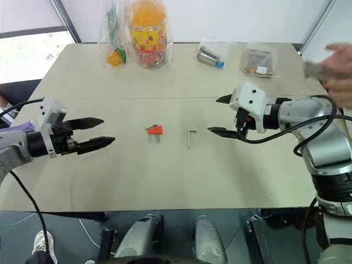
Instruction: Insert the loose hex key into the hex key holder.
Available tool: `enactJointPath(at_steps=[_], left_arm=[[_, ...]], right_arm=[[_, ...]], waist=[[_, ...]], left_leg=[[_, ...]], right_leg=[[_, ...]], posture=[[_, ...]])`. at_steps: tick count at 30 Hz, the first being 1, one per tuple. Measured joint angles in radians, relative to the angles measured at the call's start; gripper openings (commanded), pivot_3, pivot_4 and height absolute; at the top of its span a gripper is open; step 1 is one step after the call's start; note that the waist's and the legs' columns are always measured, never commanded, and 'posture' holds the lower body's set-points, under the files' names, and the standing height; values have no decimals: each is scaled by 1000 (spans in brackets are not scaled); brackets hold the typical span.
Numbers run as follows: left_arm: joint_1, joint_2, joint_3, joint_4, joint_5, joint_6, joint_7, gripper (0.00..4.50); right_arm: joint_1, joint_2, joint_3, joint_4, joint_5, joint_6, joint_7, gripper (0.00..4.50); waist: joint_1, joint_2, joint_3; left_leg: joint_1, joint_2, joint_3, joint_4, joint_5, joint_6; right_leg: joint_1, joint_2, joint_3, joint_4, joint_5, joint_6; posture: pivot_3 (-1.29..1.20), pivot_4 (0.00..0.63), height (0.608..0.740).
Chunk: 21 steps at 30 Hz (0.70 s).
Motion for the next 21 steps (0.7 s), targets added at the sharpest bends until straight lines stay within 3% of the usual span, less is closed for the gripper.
enactJointPath(at_steps=[21], left_arm=[[-28,-7,-1,-5,-41,27,41,4382]], right_arm=[[-25,43,58,16,-14,-22,0,4500]], waist=[[1,0,0]], left_leg=[[-1,0,0,-1,0,0]], right_leg=[[-1,-1,1,0,0,0]], posture=[[0,150,740]])
